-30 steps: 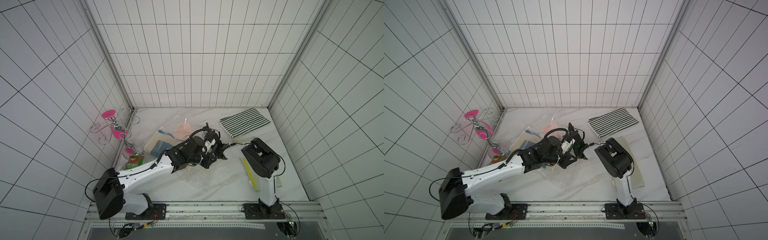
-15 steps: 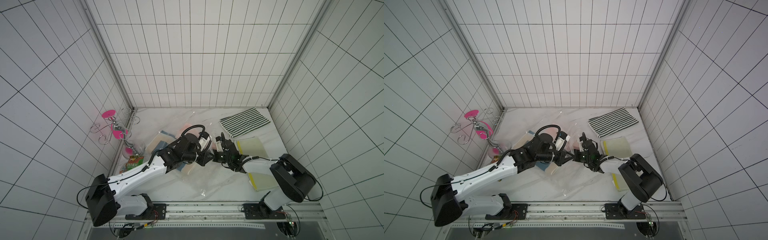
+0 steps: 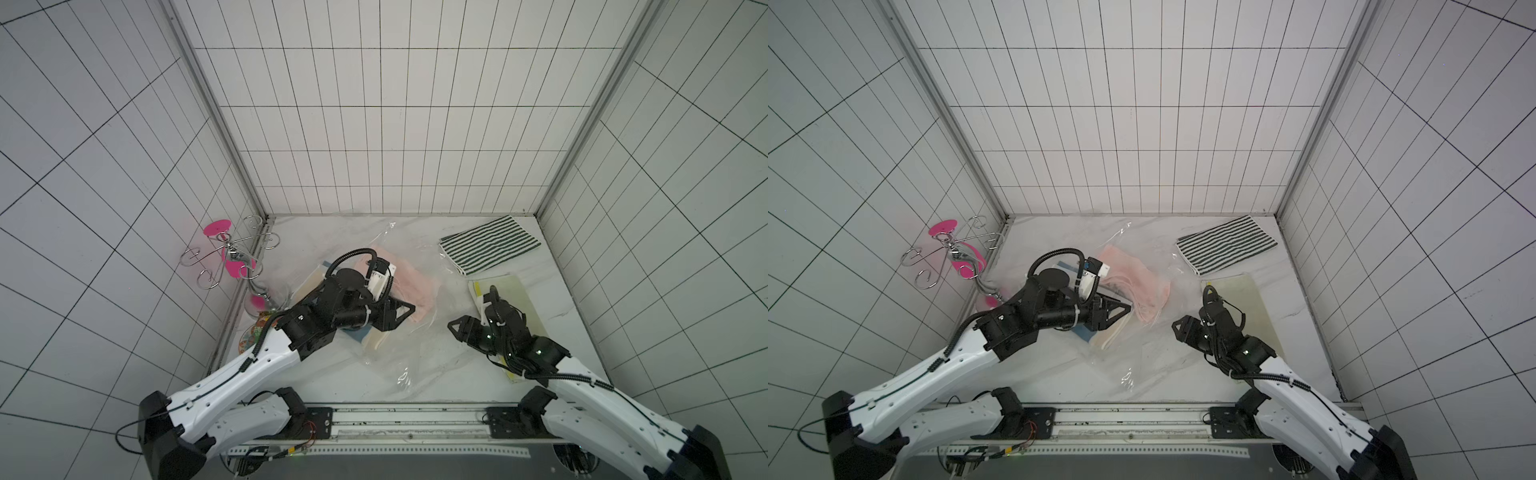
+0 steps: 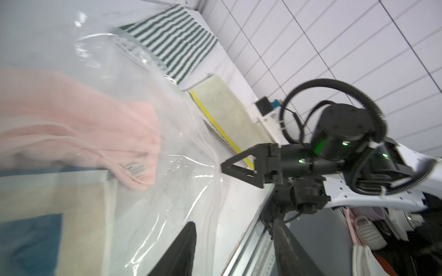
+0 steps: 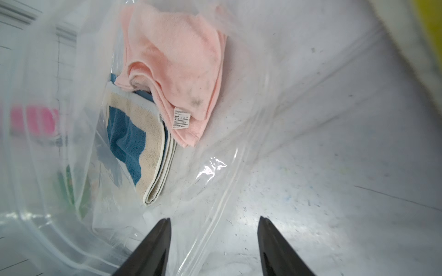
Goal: Place the folded towel into the vacuum bag
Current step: Adjust the vacuum bag at the center of the board.
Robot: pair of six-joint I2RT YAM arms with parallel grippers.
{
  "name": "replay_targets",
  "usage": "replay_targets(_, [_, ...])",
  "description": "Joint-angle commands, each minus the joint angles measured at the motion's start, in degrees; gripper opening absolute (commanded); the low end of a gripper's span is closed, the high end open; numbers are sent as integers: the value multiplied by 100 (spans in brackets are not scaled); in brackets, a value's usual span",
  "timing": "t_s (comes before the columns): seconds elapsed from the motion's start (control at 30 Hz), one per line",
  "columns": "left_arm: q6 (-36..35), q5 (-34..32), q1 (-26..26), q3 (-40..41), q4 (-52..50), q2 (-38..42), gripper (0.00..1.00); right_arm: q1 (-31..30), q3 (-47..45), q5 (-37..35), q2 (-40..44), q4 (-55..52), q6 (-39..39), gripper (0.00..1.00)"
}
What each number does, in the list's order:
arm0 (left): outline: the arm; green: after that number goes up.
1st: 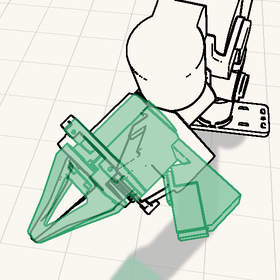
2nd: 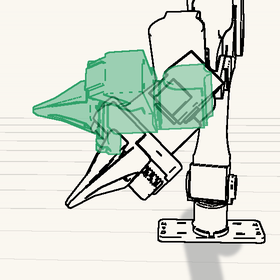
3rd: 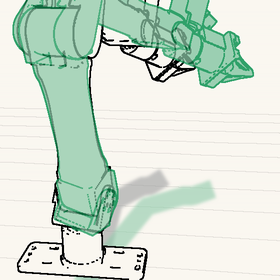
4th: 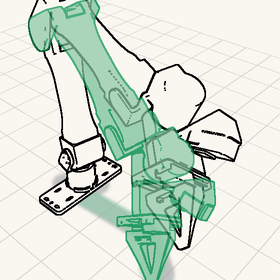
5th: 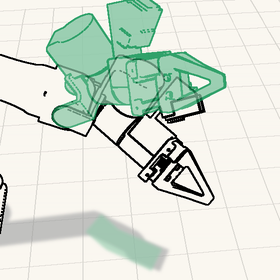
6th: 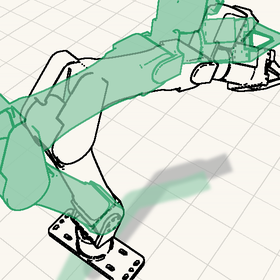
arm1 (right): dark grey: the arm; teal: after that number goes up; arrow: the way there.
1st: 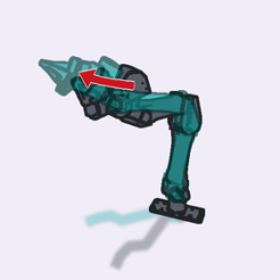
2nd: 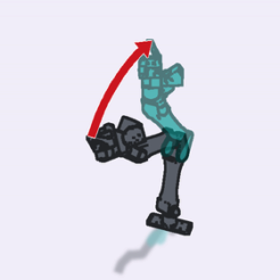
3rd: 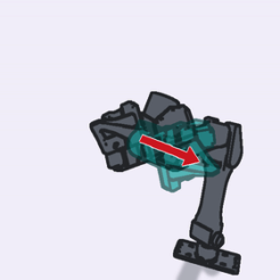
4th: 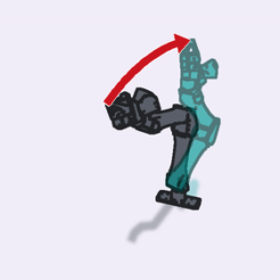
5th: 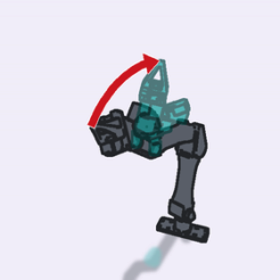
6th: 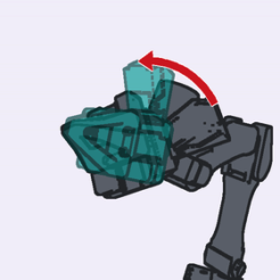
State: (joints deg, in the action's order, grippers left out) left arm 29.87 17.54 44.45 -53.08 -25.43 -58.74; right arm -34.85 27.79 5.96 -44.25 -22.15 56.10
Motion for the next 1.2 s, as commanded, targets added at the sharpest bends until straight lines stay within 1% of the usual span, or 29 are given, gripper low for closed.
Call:
replay_targets(0.0, [372,-1067,-67,216,-543,-42,54,299,528,-410,34,-1576,-287,62])
replay_targets(0.07, [609,-1278,-63,395,-560,-91,54,470,1031,-581,-249,-1739,-650,62])
replay_targets(0.13, [848,-1291,-67,554,-576,-175,55,627,1620,-725,-769,-1791,-1275,64])
replay_targets(0.2, [1205,-1413,-68,644,-820,-250,54,752,2157,-792,-1557,-1747,-1823,67])
replay_targets(0.23, [1376,-1538,-68,664,-1019,-283,54,812,2344,-754,-1874,-1683,-2005,68])
replay_targets(0.27, [1539,-1699,-68,733,-1184,-296,54,901,2515,-569,-2168,-1538,-2142,68])
replay_targets(0.33, [1878,-1959,-121,1037,-1339,-234,54,1145,2734,-22,-2528,-1106,-2046,68])
replay_targets(0.4, [2228,-1921,-261,1466,-1216,-61,54,1469,2845,431,-2672,-465,-1690,68])
replay_targets(0.5, [2724,-2017,-341,2008,-909,224,54,2036,3087,1056,-2944,122,-1122,68])
replay_targets(0.63, [3038,-2430,-375,2260,-957,584,54,2525,3230,1726,-3544,792,-433,69])
replay_targets(0.7, [3066,-2554,-438,2307,-1024,628,54,2579,3311,1927,-3978,1166,-242,69])
replay_targets(0.77, [3065,-2611,-488,2357,-1014,579,54,2554,3494,2111,-4374,1222,-194,68])
replay_targets(0.83, [3115,-2670,-551,2412,-992,523,55,2492,3503,2096,-4653,1327,-119,66])
replay_targets(0.9, [3130,-2576,-691,2522,-861,488,55,2456,3400,2138,-4868,1585,5,63])
replay_targets(0.97, [3183,-2653,-787,2600,-798,480,55,2368,3434,2024,-5045,1653,-68,62])
replay_targets(1.07, [3208,-2837,-827,2588,-701,398,55,2275,3622,2206,-5431,1854,-146,61])
replay_targets(1.13, [3209,-2746,-941,2622,-529,248,55,2246,3739,2402,-5668,2029,-158,57])
replay_targets(1.17, [3245,-2630,-1047,2676,-409,143,55,2244,3721,2525,-5745,2212,-120,52])
